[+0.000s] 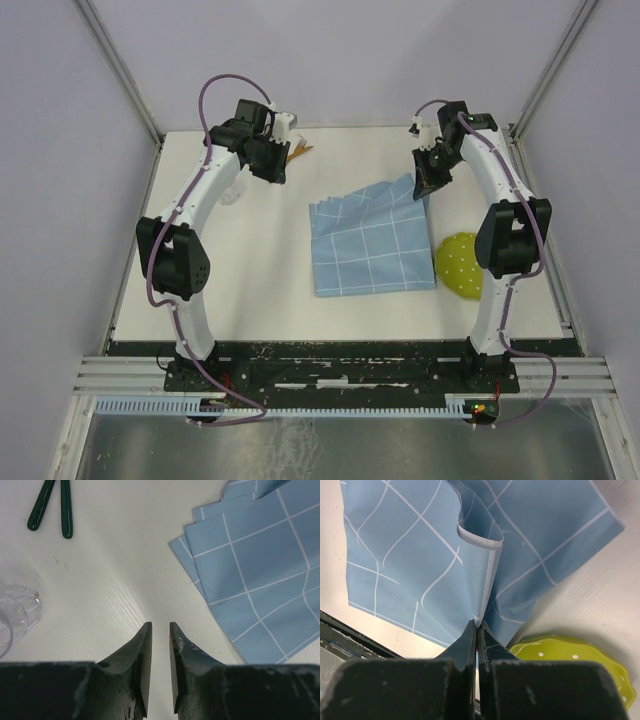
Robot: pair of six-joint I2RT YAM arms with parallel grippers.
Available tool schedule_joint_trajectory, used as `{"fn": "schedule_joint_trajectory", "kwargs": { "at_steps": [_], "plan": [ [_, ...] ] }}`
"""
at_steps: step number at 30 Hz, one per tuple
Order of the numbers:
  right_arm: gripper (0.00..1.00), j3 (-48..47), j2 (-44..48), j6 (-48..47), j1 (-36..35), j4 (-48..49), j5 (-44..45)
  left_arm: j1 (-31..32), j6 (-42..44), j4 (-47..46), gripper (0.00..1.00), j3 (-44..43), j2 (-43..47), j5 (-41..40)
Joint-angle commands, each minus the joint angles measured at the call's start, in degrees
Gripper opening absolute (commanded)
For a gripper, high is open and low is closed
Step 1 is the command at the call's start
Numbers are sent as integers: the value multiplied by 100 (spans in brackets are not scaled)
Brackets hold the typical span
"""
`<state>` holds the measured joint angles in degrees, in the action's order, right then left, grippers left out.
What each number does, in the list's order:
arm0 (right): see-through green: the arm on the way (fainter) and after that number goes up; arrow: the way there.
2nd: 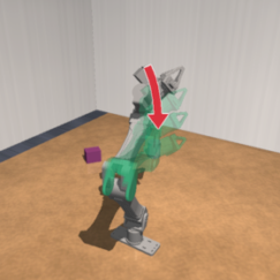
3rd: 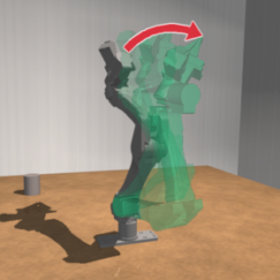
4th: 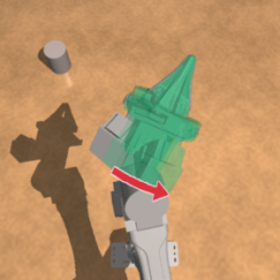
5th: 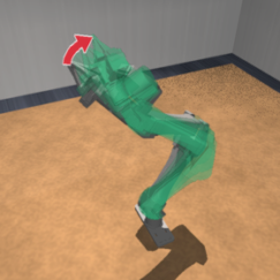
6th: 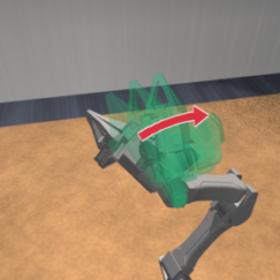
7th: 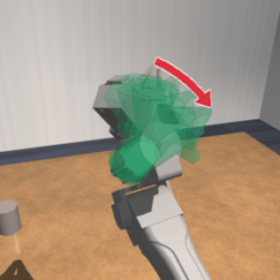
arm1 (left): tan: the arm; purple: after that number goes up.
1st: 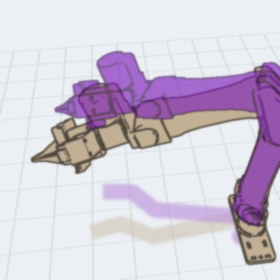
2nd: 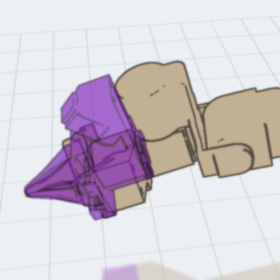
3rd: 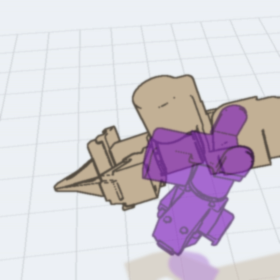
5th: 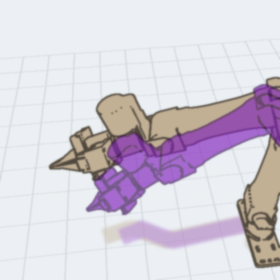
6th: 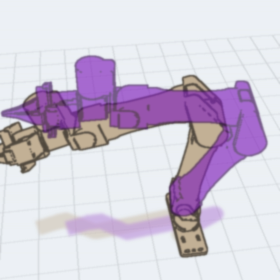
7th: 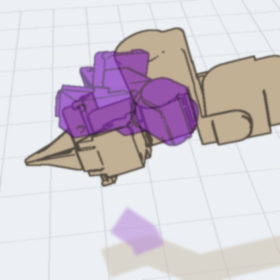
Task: Set the dinner table for one person
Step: Flatten out the napkin at the center of the board.
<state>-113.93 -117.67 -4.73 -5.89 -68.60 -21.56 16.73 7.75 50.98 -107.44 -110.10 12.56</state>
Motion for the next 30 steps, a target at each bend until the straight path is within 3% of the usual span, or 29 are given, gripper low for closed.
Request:
{"fn": "schedule_joint_trajectory", "kwargs": {
  "at_steps": [1, 9, 17, 21, 30],
  "plan": [
    [2, -783, -347, -36, -59, -316, -277, -21, 241, 26, 27, -269, -18, 52],
    [2, -1127, -755, 84, -132, -125, 347, -21, 182, 19, 27, -230, -36, 67],
    [2, -2227, -1464, -82, -259, -510, -119, -4, 175, -1, 27, -303, -159, 64],
    [3, -2037, -1588, -74, -357, -481, 156, -3, 262, 0, 27, -307, -182, -10],
    [38, -1556, -1099, -106, -359, -281, 1497, -3, 305, -37, 35, -488, -273, -256]
  ]
}}
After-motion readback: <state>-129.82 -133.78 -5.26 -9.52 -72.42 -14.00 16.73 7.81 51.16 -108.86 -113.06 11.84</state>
